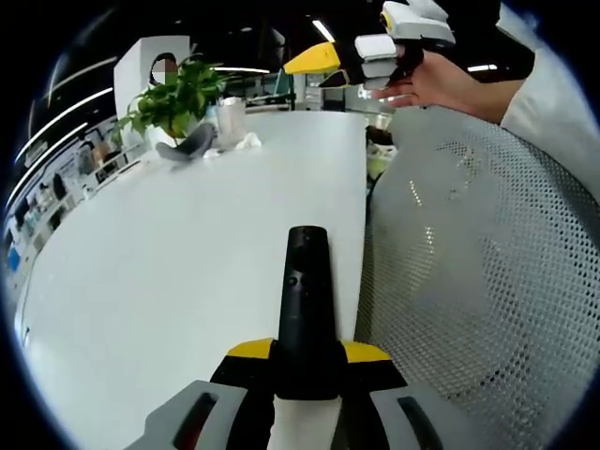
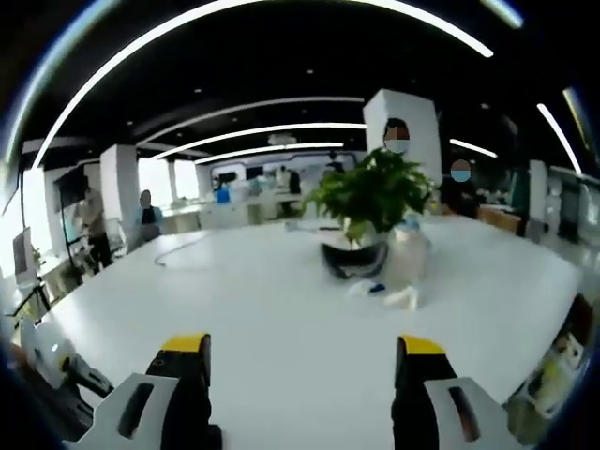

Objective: Press the specified remote control buttons in sequence, fully releasing each button before pressing the next.

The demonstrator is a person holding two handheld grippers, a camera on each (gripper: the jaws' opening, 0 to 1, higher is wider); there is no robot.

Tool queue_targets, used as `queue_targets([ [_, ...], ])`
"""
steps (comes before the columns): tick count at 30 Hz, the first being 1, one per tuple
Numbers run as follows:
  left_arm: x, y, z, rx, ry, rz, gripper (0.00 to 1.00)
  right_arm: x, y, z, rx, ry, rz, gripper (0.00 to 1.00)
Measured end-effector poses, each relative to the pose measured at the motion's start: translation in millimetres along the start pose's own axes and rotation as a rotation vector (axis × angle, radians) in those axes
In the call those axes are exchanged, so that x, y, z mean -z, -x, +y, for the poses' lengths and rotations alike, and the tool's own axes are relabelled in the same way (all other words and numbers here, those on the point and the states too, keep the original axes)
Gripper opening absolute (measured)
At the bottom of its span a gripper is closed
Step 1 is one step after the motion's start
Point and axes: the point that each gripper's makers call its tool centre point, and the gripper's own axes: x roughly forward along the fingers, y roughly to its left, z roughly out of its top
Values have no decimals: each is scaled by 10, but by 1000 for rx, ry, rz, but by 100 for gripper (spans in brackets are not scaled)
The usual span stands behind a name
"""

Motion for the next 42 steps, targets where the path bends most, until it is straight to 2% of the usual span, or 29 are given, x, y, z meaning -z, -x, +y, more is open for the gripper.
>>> queue_targets([
  [7, 4, 5, 14, 17, -14, 7, 25, 7, -6, 32, -11, 8, 4, 77],
  [19, -1, 13, 168, 41, -37, 43, 25, 60, -24, 46, -18, 12, 37, 74],
  [28, 10, 22, 347, 41, -55, 94, 25, 100, -43, 64, -28, 29, 62, 72],
  [34, 39, 33, 407, 43, -57, 119, 25, 89, -44, 52, -27, 21, 57, 71],
  [42, 64, 36, 488, 43, -66, 178, 25, 129, -62, 87, -37, 60, 79, 70],
])
